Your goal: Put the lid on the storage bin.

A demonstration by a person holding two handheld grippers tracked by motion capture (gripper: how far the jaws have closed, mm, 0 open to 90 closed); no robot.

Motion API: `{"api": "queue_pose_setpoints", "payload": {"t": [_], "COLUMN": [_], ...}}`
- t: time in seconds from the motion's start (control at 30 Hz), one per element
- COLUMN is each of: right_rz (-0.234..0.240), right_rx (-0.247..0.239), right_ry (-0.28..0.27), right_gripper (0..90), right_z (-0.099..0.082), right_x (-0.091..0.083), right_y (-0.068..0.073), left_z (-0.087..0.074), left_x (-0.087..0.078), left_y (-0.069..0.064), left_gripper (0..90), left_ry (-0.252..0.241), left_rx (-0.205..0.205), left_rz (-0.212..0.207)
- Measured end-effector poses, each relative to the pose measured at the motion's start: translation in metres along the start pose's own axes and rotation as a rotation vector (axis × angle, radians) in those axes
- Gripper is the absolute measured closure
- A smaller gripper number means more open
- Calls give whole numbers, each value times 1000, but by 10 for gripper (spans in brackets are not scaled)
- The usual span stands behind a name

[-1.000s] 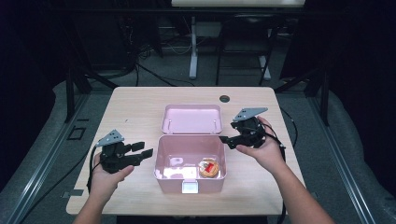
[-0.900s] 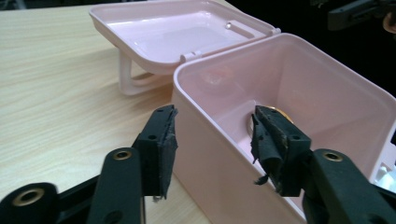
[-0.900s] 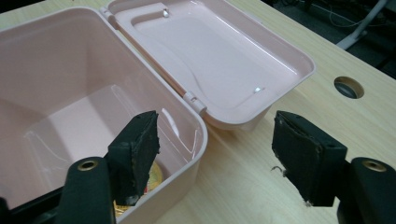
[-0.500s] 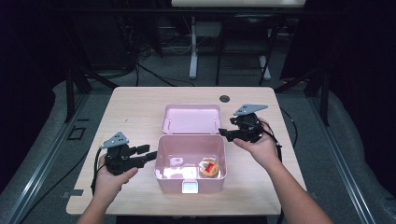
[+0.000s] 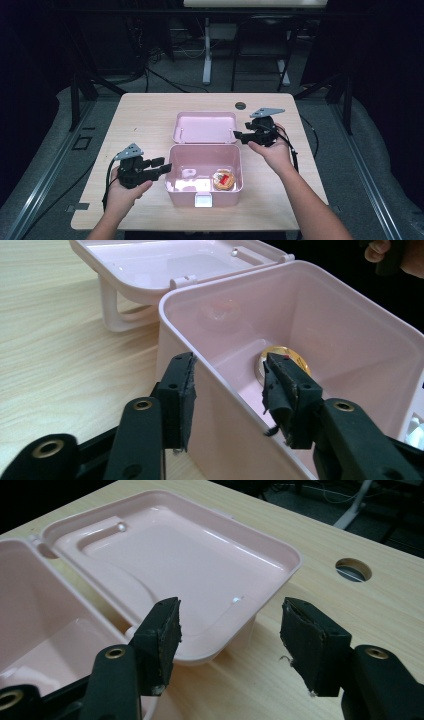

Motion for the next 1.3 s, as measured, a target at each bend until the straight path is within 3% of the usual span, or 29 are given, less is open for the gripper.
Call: {"api": "queue_pose_setpoints", "payload": {"t": [0.2, 0.33, 0.43, 0.63, 0.93, 1.2, 1.3], "right_rz": [-40, -69, -88, -103, -148, -163, -170], "right_rx": [8, 22, 30, 91, 101, 187, 194], "right_ry": [7, 1, 1, -1, 51, 58, 55], "right_gripper": [401, 400, 452, 518, 546, 613, 626], "right_z": [-1, 0, 0, 1, -1, -2, -1], "right_x": [12, 17, 23, 32, 53, 62, 65], "right_y": [-5, -8, -12, -20, -26, -31, -32], "left_z": [-6, -6, -6, -6, -6, -7, -7], "left_x": [6, 7, 6, 7, 7, 7, 7], "left_y": [-1, -1, -1, -1, -1, -1, -1], "left_gripper": [612, 616, 615, 615, 616, 616, 616], "left_ry": [33, 30, 28, 23, 21, 16, 15], "left_rx": [26, 26, 14, 15, 17, 9, 9], "left_rz": [14, 15, 11, 9, 6, -2, -3]}}
Point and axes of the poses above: each handheld gripper's, and its own axes: x roughly forward along the jaws, z roughly out of its top, y roughly to its left, the point moved 10 cm from there along x, roughly forward along the jaws, and after that the axes turned 3 degrees about -z, right-handed, at the moved point
